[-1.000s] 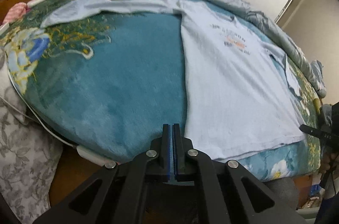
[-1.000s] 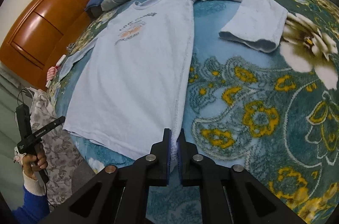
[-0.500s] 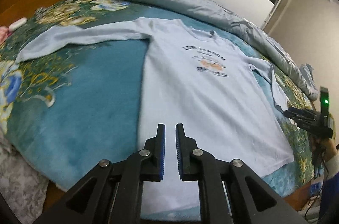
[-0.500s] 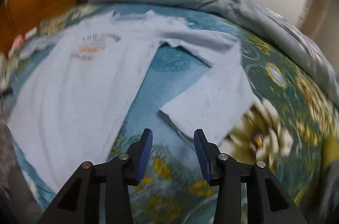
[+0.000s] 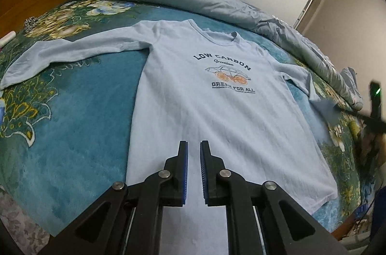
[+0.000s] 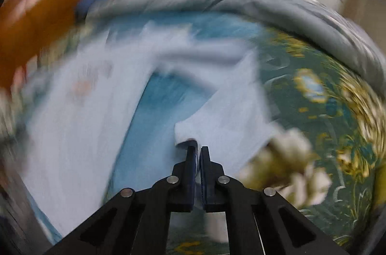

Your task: Fold clothes

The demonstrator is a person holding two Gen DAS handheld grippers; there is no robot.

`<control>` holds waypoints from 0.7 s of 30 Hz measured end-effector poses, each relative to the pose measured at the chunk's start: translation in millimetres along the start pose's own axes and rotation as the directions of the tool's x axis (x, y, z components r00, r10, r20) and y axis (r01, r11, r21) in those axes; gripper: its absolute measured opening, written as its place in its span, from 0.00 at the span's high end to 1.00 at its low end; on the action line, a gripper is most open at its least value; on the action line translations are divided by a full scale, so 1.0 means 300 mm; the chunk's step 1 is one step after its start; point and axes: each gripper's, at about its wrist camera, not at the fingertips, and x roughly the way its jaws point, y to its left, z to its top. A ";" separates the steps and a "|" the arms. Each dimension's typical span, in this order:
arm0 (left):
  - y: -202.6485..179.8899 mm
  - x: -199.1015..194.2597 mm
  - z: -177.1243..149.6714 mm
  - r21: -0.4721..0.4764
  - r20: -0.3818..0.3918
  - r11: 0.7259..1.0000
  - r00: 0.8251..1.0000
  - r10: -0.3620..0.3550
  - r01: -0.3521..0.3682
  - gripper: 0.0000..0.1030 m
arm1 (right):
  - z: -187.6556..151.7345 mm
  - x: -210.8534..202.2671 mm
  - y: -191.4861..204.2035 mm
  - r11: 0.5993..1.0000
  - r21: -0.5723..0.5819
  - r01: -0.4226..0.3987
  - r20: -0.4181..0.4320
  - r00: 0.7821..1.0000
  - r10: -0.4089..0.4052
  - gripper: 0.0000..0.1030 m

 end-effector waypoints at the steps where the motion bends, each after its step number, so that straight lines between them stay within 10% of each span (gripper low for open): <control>1: 0.004 0.004 0.000 -0.003 -0.001 1.000 1.000 0.002 -0.002 0.91 | 0.035 -0.037 -0.062 0.998 0.068 -0.015 0.039 0.999 0.012 0.96; 11: 0.058 0.032 0.012 -0.052 -0.005 0.999 1.000 0.015 -0.016 0.91 | 0.230 -0.225 -0.511 0.853 0.522 -0.015 0.163 0.983 -0.083 0.96; 21: 0.155 0.002 0.044 -0.110 0.038 0.994 0.999 0.003 0.002 0.91 | 0.454 -0.290 -0.177 0.892 0.448 -0.062 0.098 0.995 0.019 0.96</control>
